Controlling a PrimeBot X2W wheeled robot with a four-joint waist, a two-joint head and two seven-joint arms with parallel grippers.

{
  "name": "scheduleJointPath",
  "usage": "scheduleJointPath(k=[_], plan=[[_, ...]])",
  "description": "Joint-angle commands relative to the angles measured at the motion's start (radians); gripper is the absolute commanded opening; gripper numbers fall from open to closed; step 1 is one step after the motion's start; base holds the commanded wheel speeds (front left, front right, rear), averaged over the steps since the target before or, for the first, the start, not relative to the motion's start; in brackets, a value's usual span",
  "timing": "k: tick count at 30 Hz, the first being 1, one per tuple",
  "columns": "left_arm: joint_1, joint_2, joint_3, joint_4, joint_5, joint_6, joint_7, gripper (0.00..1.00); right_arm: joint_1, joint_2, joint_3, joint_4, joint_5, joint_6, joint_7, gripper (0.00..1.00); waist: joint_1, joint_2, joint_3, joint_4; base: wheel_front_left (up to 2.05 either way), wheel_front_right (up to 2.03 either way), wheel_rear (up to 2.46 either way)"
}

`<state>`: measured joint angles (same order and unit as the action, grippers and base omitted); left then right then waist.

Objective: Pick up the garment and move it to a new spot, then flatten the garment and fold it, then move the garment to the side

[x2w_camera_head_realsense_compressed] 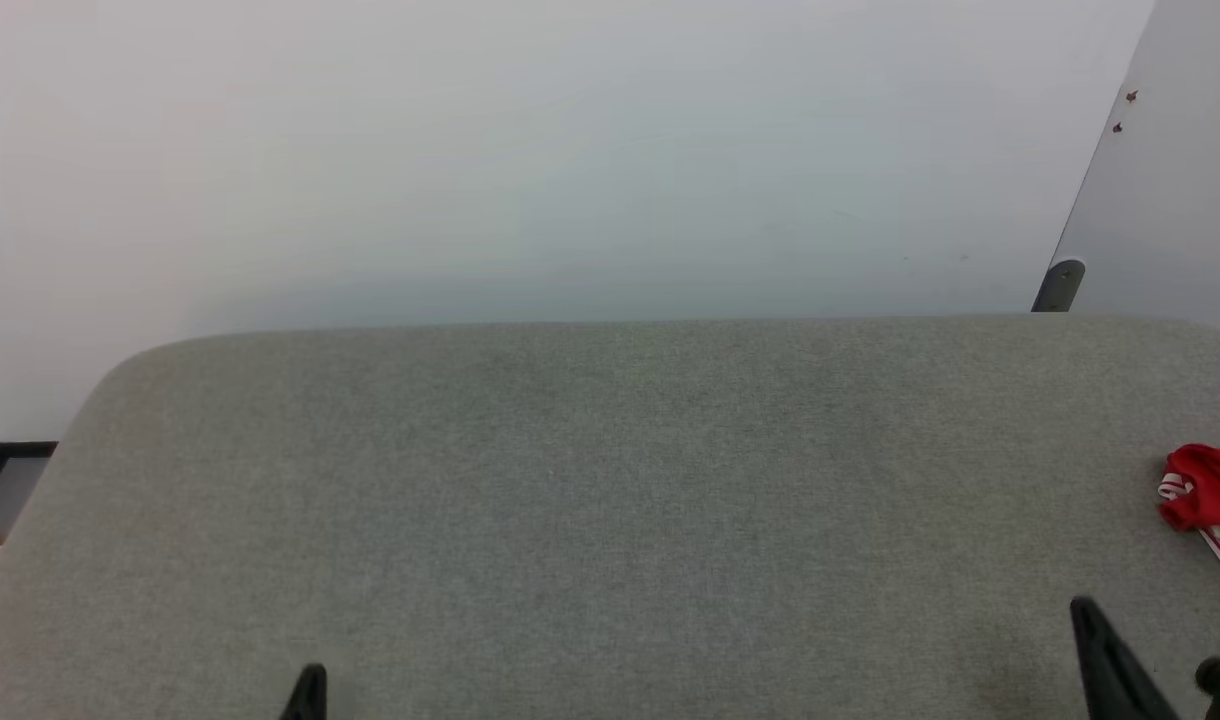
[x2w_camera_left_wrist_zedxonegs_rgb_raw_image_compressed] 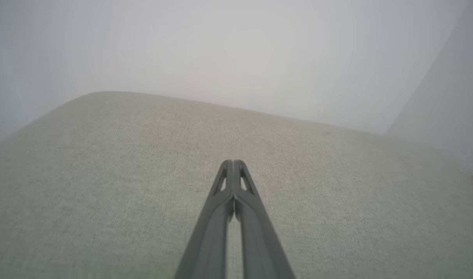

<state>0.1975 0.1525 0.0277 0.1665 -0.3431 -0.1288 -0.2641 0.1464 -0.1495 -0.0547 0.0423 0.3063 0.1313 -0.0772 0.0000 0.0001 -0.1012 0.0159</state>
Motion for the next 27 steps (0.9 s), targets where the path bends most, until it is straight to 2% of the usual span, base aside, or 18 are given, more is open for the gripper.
scheduleJointPath(k=[1,27], plan=[[-0.003,-0.002,0.001,0.002,-0.014,0.000,0.004,0.00,-0.003,0.001,-0.001,0.003,0.014,0.000,0.003,0.00,0.0000,-0.0001,0.001,0.000,0.00,0.00,0.00],[-0.104,-0.034,0.030,0.025,-0.420,-0.001,0.125,0.00,-0.088,0.033,-0.021,0.066,0.433,0.000,0.064,0.00,0.0000,-0.0001,0.022,-0.003,0.00,0.00,0.00]])
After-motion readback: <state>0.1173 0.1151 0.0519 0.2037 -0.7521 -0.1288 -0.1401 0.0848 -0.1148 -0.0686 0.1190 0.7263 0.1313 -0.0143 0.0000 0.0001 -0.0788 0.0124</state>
